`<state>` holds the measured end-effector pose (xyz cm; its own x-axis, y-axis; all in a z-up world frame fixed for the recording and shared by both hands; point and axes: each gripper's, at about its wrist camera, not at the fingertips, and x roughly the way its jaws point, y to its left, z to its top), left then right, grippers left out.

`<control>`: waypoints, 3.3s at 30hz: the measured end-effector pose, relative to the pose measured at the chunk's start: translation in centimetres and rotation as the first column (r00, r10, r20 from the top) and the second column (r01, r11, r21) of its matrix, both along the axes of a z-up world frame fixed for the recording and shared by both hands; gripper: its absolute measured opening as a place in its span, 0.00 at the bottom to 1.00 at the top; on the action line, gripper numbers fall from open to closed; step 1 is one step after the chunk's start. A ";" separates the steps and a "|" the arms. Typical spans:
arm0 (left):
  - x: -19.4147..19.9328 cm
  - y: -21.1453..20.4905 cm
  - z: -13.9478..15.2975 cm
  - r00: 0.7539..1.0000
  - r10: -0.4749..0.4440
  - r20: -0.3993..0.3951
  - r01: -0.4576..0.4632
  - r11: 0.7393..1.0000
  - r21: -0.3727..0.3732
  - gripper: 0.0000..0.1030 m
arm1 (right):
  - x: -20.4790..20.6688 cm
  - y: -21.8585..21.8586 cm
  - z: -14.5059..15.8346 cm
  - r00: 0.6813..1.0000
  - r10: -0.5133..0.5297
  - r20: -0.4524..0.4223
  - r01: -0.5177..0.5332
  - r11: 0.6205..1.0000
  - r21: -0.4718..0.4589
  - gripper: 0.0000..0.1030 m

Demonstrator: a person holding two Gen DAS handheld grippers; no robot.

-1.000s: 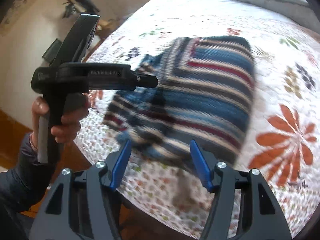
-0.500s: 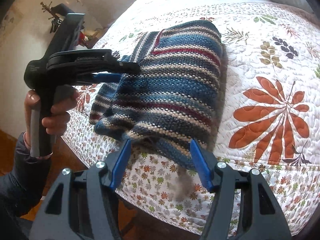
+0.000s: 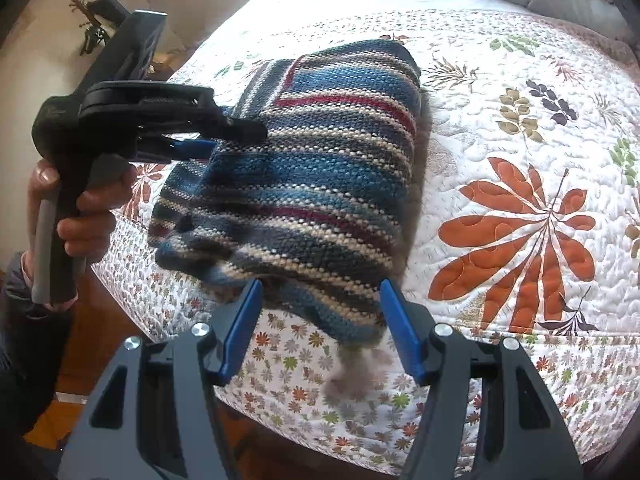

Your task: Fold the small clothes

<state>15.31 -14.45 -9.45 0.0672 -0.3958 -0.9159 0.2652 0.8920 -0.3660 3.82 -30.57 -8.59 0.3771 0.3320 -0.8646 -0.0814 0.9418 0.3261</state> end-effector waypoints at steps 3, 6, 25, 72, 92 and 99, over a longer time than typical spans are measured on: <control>-0.1 -0.4 -0.4 1.000 -0.003 0.009 0.003 1.000 0.014 0.33 | 0.1 -0.3 -0.3 1.000 -0.009 -0.007 0.009 1.000 0.003 0.60; 0.1 0.1 -0.3 0.999 0.037 -0.003 -0.037 0.999 -0.023 0.18 | 0.1 -0.3 -0.7 1.000 -0.009 -0.019 0.009 1.000 0.003 0.60; -0.1 4.4 0.9 0.994 0.078 0.072 -0.083 0.995 0.059 0.60 | 1.2 0.1 -1.5 0.999 -0.005 -0.036 0.007 0.999 0.047 0.61; -2.2 14.1 5.0 0.986 0.150 0.073 -0.140 0.981 -0.136 0.10 | 1.3 1.5 -0.6 0.999 0.021 -0.033 -0.020 0.999 0.044 0.64; 0.2 10.8 0.3 0.997 0.074 -0.011 -0.074 0.995 -0.059 0.71 | 1.9 2.6 -1.4 0.997 0.041 -0.060 -0.039 0.999 0.028 0.64; 1.5 10.2 -2.5 0.997 0.064 -0.034 -0.066 0.997 -0.049 0.73 | 2.0 2.2 -1.6 0.997 0.028 -0.068 -0.027 0.999 0.018 0.64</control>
